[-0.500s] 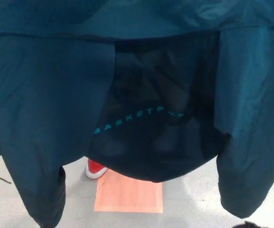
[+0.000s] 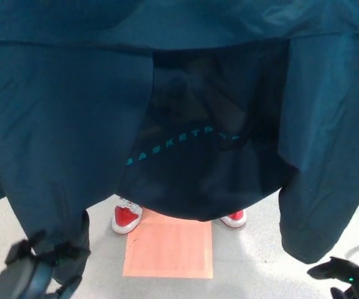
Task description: A person hands a coat to the robot and the robot grabs it with both hands and holds it while the person wears the coat.
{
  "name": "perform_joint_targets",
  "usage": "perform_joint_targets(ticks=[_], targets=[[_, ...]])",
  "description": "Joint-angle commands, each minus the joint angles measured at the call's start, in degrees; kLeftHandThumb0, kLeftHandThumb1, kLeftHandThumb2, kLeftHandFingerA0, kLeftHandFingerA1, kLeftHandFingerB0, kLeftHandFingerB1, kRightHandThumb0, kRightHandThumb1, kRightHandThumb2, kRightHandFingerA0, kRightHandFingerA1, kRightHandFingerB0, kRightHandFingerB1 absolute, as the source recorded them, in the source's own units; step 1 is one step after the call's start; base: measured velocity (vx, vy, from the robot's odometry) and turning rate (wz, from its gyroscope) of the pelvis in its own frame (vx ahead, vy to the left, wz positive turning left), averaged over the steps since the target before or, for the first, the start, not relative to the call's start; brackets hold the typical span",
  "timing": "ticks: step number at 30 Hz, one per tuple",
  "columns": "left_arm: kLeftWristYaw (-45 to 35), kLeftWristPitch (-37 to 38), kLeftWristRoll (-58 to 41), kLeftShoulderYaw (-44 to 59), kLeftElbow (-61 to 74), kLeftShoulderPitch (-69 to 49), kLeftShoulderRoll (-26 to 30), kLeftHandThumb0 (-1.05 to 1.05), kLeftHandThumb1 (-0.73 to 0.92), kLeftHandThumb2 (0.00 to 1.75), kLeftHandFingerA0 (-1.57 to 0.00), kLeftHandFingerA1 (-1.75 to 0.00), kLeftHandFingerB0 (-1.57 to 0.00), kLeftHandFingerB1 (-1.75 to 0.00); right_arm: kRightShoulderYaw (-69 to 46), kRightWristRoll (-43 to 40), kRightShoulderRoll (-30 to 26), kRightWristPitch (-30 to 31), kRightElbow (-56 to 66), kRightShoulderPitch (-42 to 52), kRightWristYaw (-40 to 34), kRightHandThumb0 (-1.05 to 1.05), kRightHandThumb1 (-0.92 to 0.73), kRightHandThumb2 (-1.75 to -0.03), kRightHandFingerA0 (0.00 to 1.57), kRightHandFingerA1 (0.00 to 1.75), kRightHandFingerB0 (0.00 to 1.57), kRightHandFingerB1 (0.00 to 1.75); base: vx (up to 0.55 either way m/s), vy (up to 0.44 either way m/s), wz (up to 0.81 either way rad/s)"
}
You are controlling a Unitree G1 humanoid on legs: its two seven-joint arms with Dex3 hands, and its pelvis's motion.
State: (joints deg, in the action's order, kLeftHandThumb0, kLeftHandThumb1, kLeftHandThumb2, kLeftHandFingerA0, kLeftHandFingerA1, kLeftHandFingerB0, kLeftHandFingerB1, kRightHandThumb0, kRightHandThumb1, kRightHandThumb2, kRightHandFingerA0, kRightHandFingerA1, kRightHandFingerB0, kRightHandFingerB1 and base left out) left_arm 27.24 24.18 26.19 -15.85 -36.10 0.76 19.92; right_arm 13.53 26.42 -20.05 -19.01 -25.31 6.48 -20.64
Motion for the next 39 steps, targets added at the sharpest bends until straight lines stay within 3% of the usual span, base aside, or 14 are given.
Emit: perform_joint_targets(ticks=[1, 10, 14, 21, 25, 27, 30, 31, 33, 35, 38, 39], targets=[[3.6, 25.4, 2.3, 10.6, 30.4, -12.0, 10.7, -0.23, 0.72, 0.62, -1.02, -0.55, -0.81, -0.49, -11.5, -3.1, -5.8, -20.3, 27.5, 14.6, -4.1, 0.03, -0.8, -0.63, 1.01, 0.68, 0.72, 0.64, 0.0, 0.0, 0.0], [-1.3, 27.2, -5.5, 20.7, 47.1, -16.4, 11.3, -0.21, 0.74, 0.63, -0.99, -0.52, -0.82, -0.49, -21.9, -5.5, -4.2, -21.0, 45.8, 16.2, -1.6, 0.01, -0.75, -0.61, 1.02, 0.65, 0.82, 0.65, 0.0, 0.0, 0.0], [-3.4, 25.9, -9.5, 26.2, 54.1, -13.2, 13.1, -0.22, 0.66, 0.6, -1.04, -0.56, -0.83, -0.49, -26.6, -9.3, -5.0, -17.1, 53.7, 11.9, 1.4, -0.08, -0.76, -0.7, 1.11, 0.78, 0.84, 0.72, 0.0, 0.0, 0.0], [-7.1, 23.3, -17.3, 29.4, 59.1, -7.6, 16.0, -0.26, 0.67, 0.6, -1.04, -0.54, -0.82, -0.49, -28.5, -14.7, -6.5, -14.9, 56.8, 5.3, 4.9, -0.09, -0.8, -0.73, 1.13, 0.73, 0.81, 0.78, 0.0, 0.0, 0.0], [-7.1, 22.8, -18.8, 30.5, 60.9, -3.5, 14.8, -0.26, 0.66, 0.6, -1.09, -0.55, -0.85, -0.51, -29.9, -15.7, -6.9, -13.4, 57.5, 1.7, 6.2, -0.08, -0.73, -0.83, 1.14, 0.79, 0.81, 0.8, 0.0, 0.0, 0.0], [-6.8, 23.8, -18.7, 31.6, 60.9, -2.0, 13.5, -0.29, 0.67, 0.61, -1.09, -0.66, -0.83, -0.48, -30.7, -15.7, -6.7, -12.3, 58.1, 0.3, 6.8, -0.13, -0.79, -0.77, 1.12, 0.81, 0.8, 0.81, 0.0, 0.0, 0.0], [-8.3, 23.9, -20.0, 33.3, 61.7, -1.7, 12.9, -0.3, 0.68, 0.61, -1.09, -0.67, -0.82, -0.47, -31.9, -15.0, -6.1, -11.4, 58.8, -0.7, 7.9, -0.13, -0.79, -0.76, 1.11, 0.81, 0.79, 0.8, 0.0, 0.0, 0.0], [-8.8, 24.2, -21.2, 34.5, 62.5, -1.7, 13.0, -0.31, 0.68, 0.62, -1.08, -0.53, -0.78, -0.45, -32.7, -15.1, -5.9, -9.4, 60.7, -0.8, 8.9, -0.13, -0.8, -0.77, 1.08, 0.82, 0.79, 0.78, 0.0, 0.0, 0.0], [-9.6, 23.9, -22.2, 36.1, 63.7, -1.8, 12.7, -0.3, 0.68, 0.61, -1.08, -0.52, -0.79, -0.45, -33.3, -15.9, -5.9, -8.3, 62.0, -1.5, 9.8, -0.13, -0.79, -0.78, 1.08, 0.84, 0.79, 0.78, 0.0, 0.0, 0.0], [-10.4, 22.5, -23.7, 38.1, 65.6, 0.2, 13.3, -0.33, 0.55, 0.61, -0.96, -1.04, -0.77, -0.47, -32.8, -20.4, -6.6, -8.7, 62.4, -4.2, 11.3, -0.17, -0.81, -0.7, 1.08, 0.91, 0.79, 0.78, 0.0, 0.0, 0.0], [-12.3, 19.3, -24.4, 39.6, 66.6, 2.8, 14.2, -0.25, 0.68, 0.61, -0.95, -1.14, -0.8, -0.46, -33.0, -22.8, -7.1, -6.0, 63.7, -7.2, 13.1, -0.15, -0.8, -0.69, 1.06, 0.94, 0.79, 0.74, 0.0, 0.0, 0.0], [-12.8, 18.3, -24.3, 39.5, 66.3, 4.2, 14.4, -0.24, 0.73, 0.61, -1.01, -0.8, -0.79, -0.46, -33.3, -22.9, -7.5, -5.1, 64.0, -8.1, 13.7, -0.18, -0.83, -0.64, 1.07, 0.88, 0.73, 0.66, 0.0, 0.0, 0.0]])
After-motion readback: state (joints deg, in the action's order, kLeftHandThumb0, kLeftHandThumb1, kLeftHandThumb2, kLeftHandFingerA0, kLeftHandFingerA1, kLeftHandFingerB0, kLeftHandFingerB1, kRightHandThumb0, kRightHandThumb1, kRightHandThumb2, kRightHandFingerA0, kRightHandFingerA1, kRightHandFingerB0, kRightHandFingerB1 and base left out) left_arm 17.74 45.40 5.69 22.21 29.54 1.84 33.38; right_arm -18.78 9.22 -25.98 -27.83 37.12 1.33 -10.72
